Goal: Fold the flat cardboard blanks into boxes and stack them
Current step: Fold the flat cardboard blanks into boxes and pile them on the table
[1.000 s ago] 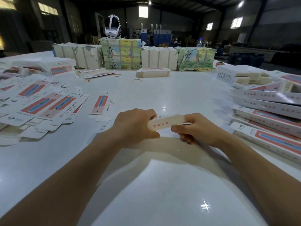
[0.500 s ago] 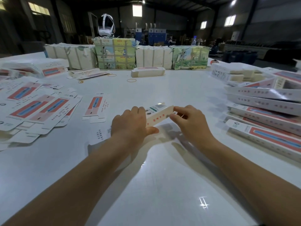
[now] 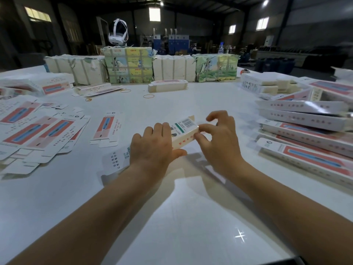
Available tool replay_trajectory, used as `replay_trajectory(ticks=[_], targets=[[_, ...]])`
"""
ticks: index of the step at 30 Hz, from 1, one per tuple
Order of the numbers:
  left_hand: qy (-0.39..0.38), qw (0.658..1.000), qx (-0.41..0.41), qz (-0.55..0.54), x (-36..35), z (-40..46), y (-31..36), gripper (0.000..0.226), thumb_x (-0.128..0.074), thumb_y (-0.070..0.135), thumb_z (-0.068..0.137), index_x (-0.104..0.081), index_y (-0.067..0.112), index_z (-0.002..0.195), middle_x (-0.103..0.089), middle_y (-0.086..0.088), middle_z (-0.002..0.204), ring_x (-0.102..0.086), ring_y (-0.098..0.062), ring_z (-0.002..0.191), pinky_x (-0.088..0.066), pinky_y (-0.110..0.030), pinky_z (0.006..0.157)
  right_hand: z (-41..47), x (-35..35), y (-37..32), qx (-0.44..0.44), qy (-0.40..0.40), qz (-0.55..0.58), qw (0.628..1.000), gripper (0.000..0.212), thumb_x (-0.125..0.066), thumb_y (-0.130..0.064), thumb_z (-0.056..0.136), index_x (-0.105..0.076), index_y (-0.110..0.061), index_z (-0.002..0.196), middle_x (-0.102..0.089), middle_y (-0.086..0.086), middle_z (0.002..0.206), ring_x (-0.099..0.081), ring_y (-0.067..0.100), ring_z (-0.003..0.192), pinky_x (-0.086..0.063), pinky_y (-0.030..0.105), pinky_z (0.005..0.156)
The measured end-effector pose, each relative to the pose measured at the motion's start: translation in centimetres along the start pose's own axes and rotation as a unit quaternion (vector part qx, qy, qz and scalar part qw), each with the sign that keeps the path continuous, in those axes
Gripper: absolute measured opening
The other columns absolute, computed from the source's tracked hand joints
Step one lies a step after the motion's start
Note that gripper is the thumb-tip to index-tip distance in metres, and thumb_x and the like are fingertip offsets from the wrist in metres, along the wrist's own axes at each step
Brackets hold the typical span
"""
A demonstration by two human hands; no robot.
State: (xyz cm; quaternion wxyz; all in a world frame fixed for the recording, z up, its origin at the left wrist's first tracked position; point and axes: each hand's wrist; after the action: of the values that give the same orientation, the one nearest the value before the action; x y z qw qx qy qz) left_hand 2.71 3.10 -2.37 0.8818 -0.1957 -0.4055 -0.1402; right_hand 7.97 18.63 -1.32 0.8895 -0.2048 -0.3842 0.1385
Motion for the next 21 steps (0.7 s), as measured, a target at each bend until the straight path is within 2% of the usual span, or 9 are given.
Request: replay_trajectory(ticks=[3, 5, 7, 9, 12, 15, 17, 19, 21], targets=[[0.002, 1.000, -0.010, -0.028, 0.1, 0.0, -0.2, 0.078, -0.036, 0.072, 0.082, -0.034, 0.013, 0.134, -0.052, -0.002, 0.115, -0.053, -0.020, 0.097, -0.042, -0.030, 0.075, 0.3, 0.5, 0.1, -0.014, -0.038, 0.037, 0.999, 0.012, -0.061, -0.016, 0.088, -0.072, -0.022, 0.089, -0.035, -0.003, 0.144, -0.017, 0.014, 0.133, -0.021, 0.038, 0.110], [-0.008, 0.999, -0.022, -0.041, 0.1, 0.0, -0.2, 0.080, -0.038, 0.071, 0.082, -0.033, 0.012, 0.135, -0.051, -0.003, 0.117, -0.053, -0.020, 0.100, -0.043, -0.031, 0.077, 0.6, 0.9, -0.1, -0.046, -0.103, 0.106, 0.988, 0.013, -0.057, -0.016, 0.084, -0.063, -0.026, 0.078, -0.033, -0.006, 0.150, -0.011, 0.011, 0.139, -0.012, 0.046, 0.116], [-0.021, 0.998, -0.031, -0.051, 0.1, -0.1, -0.1, 0.081, -0.040, 0.070, 0.082, -0.033, 0.010, 0.137, -0.051, -0.005, 0.119, -0.052, -0.023, 0.102, -0.042, -0.033, 0.080, 0.6, 1.1, -0.2, -0.065, -0.134, 0.171, 0.974, 0.014, -0.051, -0.019, 0.077, -0.064, -0.020, 0.075, -0.050, -0.007, 0.137, -0.027, 0.015, 0.135, -0.026, 0.046, 0.112], [-0.031, 0.997, -0.035, -0.056, 0.2, -0.1, -0.1, 0.082, -0.042, 0.070, 0.082, -0.035, 0.010, 0.136, -0.052, -0.006, 0.119, -0.052, -0.024, 0.103, -0.042, -0.033, 0.081, 0.5, 1.0, -0.3, -0.071, -0.110, 0.218, 0.967, 0.017, -0.051, -0.019, 0.072, -0.067, -0.013, 0.074, -0.066, -0.005, 0.113, -0.054, 0.016, 0.114, -0.047, 0.031, 0.093], [-0.031, 0.998, -0.019, -0.042, 0.4, 0.1, -0.1, 0.081, -0.040, 0.071, 0.081, -0.037, 0.010, 0.134, -0.053, -0.006, 0.116, -0.053, -0.024, 0.101, -0.043, -0.033, 0.079, 0.1, 0.6, -0.5, -0.100, -0.054, 0.250, 0.962, 0.021, -0.057, -0.006, 0.084, -0.057, -0.019, 0.100, -0.064, -0.001, 0.105, -0.063, 0.004, 0.092, -0.046, 0.006, 0.069], [-0.022, 1.000, -0.017, -0.010, 0.8, 0.0, 0.3, 0.082, -0.038, 0.073, 0.077, -0.049, 0.007, 0.125, -0.059, -0.006, 0.104, -0.058, -0.023, 0.088, -0.044, -0.032, 0.068, -0.5, -0.2, -1.1, -0.099, -0.064, 0.229, 0.966, 0.051, -0.047, -0.005, 0.093, -0.036, -0.021, 0.141, -0.054, -0.005, 0.105, -0.059, 0.008, 0.102, -0.050, 0.025, 0.091], [-0.012, 1.000, -0.021, 0.007, 0.9, -0.1, 0.5, 0.078, -0.047, 0.072, 0.074, -0.059, 0.006, 0.115, -0.063, -0.006, 0.091, -0.061, -0.022, 0.076, -0.043, -0.030, 0.059, -0.7, -0.7, -1.3, -0.087, -0.065, 0.177, 0.978, 0.056, -0.041, -0.007, 0.095, -0.028, -0.021, 0.147, -0.052, 0.000, 0.114, -0.049, 0.019, 0.119, -0.036, 0.042, 0.107], [0.002, 1.000, -0.018, -0.008, 0.7, -0.1, 0.5, 0.070, -0.063, 0.065, 0.072, -0.062, 0.005, 0.107, -0.063, -0.007, 0.084, -0.061, -0.023, 0.070, -0.043, -0.030, 0.055, -0.7, -0.9, -1.3, -0.075, -0.054, 0.164, 0.982, 0.057, -0.039, -0.007, 0.095, -0.026, -0.021, 0.149, -0.048, 0.002, 0.125, -0.042, 0.021, 0.127, -0.030, 0.045, 0.110], [0.004, 0.999, -0.016, -0.040, 0.6, 0.0, 0.4, 0.064, -0.072, 0.056, 0.070, -0.062, 0.003, 0.105, -0.063, -0.010, 0.082, -0.061, -0.027, 0.068, -0.045, -0.031, 0.054, -0.7, -0.8, -1.2, -0.064, -0.061, 0.172, 0.981, 0.057, -0.041, -0.006, 0.095, -0.027, -0.020, 0.148, -0.044, -0.010, 0.116, -0.041, 0.020, 0.128, -0.031, 0.044, 0.111]])
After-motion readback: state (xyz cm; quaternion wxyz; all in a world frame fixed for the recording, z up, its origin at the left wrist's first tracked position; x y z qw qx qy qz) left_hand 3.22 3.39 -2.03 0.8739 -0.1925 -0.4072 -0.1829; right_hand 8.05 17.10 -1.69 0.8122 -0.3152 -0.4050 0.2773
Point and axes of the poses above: each hand's wrist, its own z-axis towards the middle knuckle, its own x-axis out of the back of the hand, y = z × x
